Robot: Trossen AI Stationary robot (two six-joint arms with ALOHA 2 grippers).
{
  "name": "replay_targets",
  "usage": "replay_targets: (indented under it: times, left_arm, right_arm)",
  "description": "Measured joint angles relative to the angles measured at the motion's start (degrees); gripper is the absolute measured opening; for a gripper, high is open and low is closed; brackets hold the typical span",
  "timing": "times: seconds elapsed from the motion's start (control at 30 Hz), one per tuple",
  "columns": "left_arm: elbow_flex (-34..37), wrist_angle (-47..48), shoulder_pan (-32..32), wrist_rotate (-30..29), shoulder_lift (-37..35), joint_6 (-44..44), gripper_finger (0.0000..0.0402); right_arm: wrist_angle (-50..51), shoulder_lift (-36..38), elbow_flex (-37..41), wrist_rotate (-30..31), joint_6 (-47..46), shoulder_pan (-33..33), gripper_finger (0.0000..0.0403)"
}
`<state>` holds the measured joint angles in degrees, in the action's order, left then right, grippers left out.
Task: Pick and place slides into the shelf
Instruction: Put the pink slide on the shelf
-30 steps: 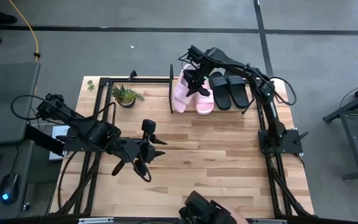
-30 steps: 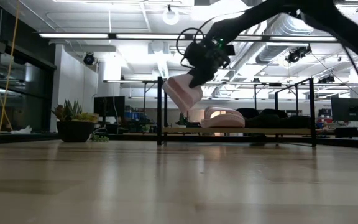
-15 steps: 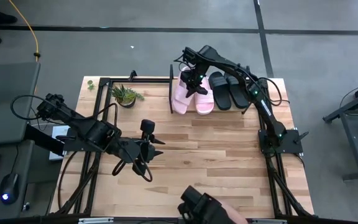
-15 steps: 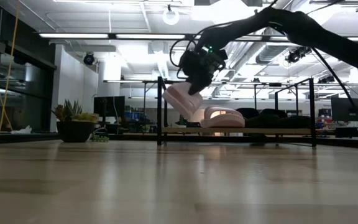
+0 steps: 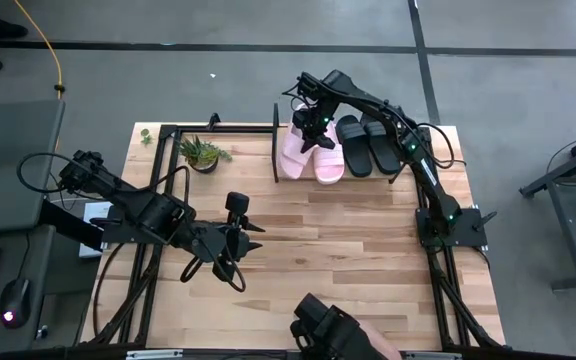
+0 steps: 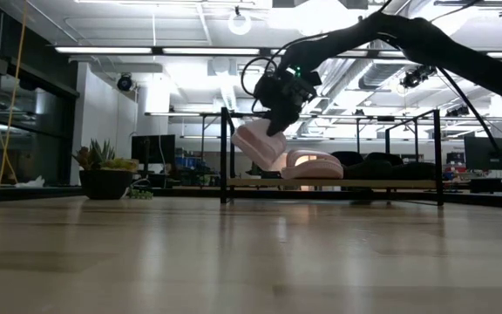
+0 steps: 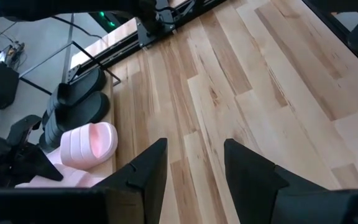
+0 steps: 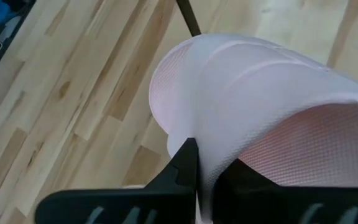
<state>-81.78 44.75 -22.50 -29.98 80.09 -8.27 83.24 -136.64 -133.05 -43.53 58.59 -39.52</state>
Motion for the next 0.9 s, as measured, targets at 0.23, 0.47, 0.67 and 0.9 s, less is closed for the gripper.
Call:
replay_targets:
  times: [0.23, 0.47, 0.67, 0.9]
  left_arm:
    - [0.0, 0.0, 0.0, 0.0, 0.0, 0.2, 0.0143]
    - [0.0, 0.2, 0.0, 0.0, 0.0, 0.9, 0.0143]
    - [0.0, 0.4, 0.0, 0.0, 0.0, 1.0, 0.0143]
    - [0.0, 0.4, 0.0, 0.0, 0.0, 1.0, 0.0143]
  right_arm:
    - [0.2, 0.0, 0.0, 0.8, -2.1, 0.0, 0.0000]
    - [0.1, 0.0, 0.0, 4.5, -5.4, 0.0, 0.0000]
    - [0.3, 0.0, 0.0, 4.9, -5.8, 0.0, 0.0000]
    - [0.9, 0.0, 0.0, 4.9, -6.5, 0.3, 0.0045]
